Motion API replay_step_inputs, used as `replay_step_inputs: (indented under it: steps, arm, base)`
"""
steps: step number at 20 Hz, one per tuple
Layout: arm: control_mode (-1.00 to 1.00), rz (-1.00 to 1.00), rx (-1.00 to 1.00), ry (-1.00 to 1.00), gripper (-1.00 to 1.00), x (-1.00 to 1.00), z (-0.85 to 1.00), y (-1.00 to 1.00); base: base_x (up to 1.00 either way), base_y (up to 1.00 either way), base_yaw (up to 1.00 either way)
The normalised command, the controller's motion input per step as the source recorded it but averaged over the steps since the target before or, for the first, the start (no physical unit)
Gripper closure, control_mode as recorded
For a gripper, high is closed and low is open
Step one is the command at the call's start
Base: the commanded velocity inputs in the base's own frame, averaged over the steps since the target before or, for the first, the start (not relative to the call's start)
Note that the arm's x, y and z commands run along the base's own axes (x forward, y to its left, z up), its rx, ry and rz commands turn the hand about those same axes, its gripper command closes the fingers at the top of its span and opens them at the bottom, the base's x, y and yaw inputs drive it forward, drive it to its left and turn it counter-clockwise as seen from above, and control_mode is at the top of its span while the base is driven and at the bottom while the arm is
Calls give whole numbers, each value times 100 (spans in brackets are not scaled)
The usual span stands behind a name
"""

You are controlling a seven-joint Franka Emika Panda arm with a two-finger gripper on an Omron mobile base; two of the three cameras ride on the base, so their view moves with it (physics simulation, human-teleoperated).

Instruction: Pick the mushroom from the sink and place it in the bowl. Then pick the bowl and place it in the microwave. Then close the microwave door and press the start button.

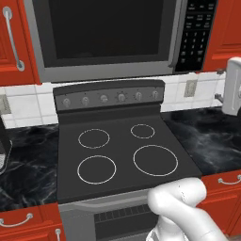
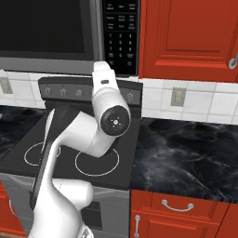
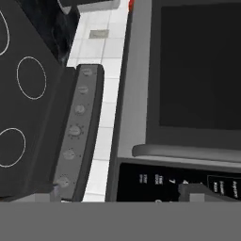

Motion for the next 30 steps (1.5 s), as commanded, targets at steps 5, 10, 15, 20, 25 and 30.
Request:
replay_step_inputs:
  steps: [5,10,15,20,25,30]
  arm:
    - [-100,0,0,-13,-100,0,6,33]
    - [-100,-1,0,-3,-100,7,13,34]
    - [-100,-4,1,0,100,10,33,8]
    - [-100,-2,6,0,100,12,25,0]
    - [-100,0,7,0,100,11,1,-7]
    - [-100,0,3,0,100,17,0,-1]
  base:
    - [0,0,0]
    - [0,0,0]
    - [0,0,0]
    - [0,0,0]
    - [0,0,0]
    - [0,0,0]
